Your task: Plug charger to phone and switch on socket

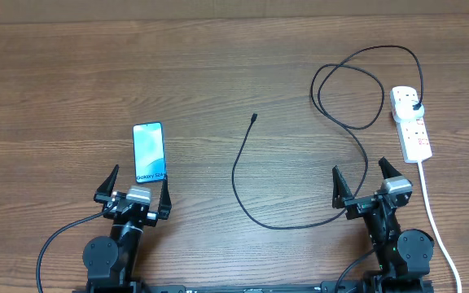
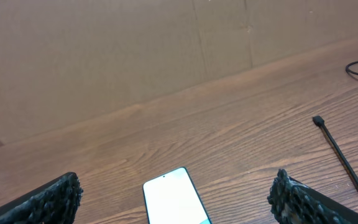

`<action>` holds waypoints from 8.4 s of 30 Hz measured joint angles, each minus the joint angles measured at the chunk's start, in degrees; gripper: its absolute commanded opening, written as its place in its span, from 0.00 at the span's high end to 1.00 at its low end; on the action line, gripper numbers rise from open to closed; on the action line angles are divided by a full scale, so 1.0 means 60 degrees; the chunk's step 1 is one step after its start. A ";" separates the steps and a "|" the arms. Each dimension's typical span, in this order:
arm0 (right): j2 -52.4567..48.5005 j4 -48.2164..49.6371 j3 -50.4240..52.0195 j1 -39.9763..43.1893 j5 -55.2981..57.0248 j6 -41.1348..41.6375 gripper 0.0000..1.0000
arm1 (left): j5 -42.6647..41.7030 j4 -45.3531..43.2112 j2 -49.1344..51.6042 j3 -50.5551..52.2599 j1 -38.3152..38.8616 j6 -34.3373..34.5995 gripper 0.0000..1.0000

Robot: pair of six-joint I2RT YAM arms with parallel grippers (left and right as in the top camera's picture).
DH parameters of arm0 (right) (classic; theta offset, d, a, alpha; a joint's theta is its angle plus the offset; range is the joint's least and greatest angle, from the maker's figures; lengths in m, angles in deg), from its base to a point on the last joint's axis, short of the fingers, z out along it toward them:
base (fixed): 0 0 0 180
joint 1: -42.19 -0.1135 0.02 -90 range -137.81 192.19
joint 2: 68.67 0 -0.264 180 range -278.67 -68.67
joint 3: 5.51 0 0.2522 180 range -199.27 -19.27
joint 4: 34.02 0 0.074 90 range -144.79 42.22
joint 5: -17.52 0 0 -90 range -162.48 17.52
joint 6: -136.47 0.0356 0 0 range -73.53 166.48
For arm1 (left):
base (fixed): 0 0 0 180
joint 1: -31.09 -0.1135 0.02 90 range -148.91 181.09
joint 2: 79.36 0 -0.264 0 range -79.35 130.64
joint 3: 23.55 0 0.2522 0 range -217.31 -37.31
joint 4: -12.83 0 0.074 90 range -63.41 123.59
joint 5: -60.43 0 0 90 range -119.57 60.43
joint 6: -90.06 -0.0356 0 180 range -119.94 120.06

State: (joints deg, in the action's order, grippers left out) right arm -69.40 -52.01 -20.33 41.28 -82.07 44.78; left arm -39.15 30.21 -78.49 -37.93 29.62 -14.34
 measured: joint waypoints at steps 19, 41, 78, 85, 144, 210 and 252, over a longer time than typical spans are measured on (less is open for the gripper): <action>0.0000 -0.0011 0.0000 0.0000 -0.0004 0.0004 0.00 | 0.0000 0.0000 0.0000 0.0000 0.0000 0.0000 0.00; 0.0000 -0.0007 0.0000 0.0000 -0.0004 0.0004 0.00 | 0.0004 0.0000 0.0000 0.0000 0.0000 0.0000 0.00; 0.0000 -0.0007 0.0000 0.0000 -0.0007 0.0000 0.00 | 0.0000 0.0000 0.0000 0.0000 0.0004 0.0000 0.00; 0.0000 -0.0004 0.0000 0.0000 -0.0004 0.0000 0.00 | 0.0000 0.0000 0.0000 0.0000 0.0000 0.0000 0.00; 0.0000 -0.0004 0.0000 0.0000 0.0000 0.0011 0.00 | 0.0004 0.0000 0.0000 0.0000 0.0000 0.0000 0.00; 0.0007 0.0011 0.0000 0.0000 -0.0004 0.0004 0.00 | -0.0652 0.6645 0.9428 -1.0010 0.0000 0.0623 0.00; 0.0007 0.0007 0.0000 0.0000 -0.0004 0.0004 0.00 | 0.1370 0.8273 1.3988 -1.1865 -0.0007 0.5493 0.00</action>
State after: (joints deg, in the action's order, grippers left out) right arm -69.36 -51.97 -20.33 41.28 -82.09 44.80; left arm -30.93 79.85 5.44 -109.12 29.58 18.62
